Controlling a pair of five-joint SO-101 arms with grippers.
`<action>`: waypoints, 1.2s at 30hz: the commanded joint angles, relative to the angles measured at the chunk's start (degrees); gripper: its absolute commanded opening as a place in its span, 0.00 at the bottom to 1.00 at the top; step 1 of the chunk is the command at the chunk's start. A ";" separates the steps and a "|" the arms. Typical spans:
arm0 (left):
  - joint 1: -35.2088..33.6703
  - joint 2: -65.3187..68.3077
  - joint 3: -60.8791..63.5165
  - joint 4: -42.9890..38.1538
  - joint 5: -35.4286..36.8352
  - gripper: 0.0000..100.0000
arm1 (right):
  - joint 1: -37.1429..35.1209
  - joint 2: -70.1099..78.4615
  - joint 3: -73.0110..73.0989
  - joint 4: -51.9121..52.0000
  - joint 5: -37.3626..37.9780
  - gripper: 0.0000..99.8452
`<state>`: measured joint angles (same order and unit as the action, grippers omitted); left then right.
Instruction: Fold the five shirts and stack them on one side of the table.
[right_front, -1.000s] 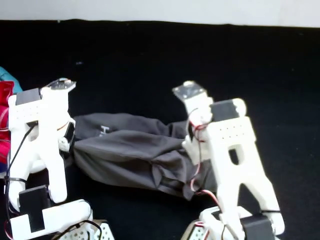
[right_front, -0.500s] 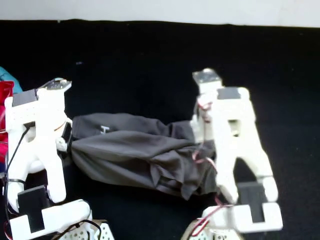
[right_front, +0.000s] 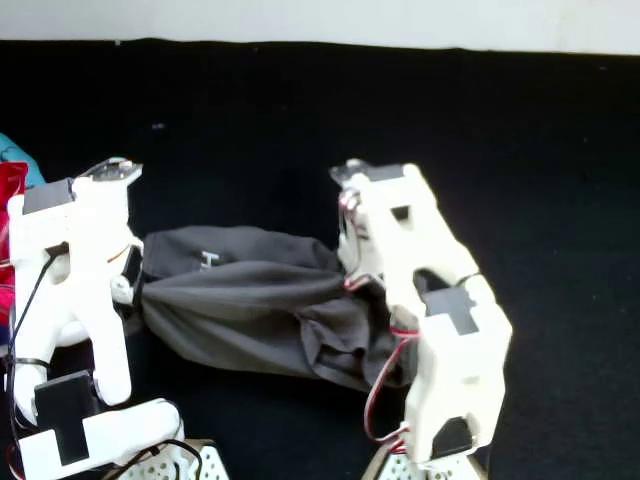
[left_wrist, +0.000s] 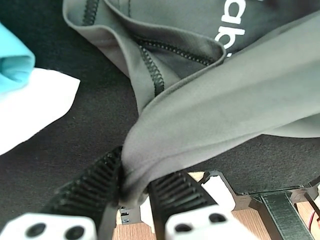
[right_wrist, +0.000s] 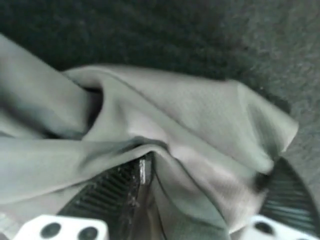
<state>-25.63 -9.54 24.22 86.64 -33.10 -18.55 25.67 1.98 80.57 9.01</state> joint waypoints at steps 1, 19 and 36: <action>-0.66 -2.33 -0.22 -0.35 -0.62 0.01 | 1.98 0.48 -5.05 1.10 -0.44 0.00; 4.70 -2.33 -18.24 -0.53 -0.26 0.01 | 17.10 -2.86 -47.16 6.11 12.40 0.03; 7.78 -2.33 -3.12 -10.73 -0.26 0.01 | 16.40 -9.89 -40.92 20.62 12.40 0.19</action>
<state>-17.89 -9.54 21.41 77.32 -33.10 -1.23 20.92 -42.07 99.82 20.88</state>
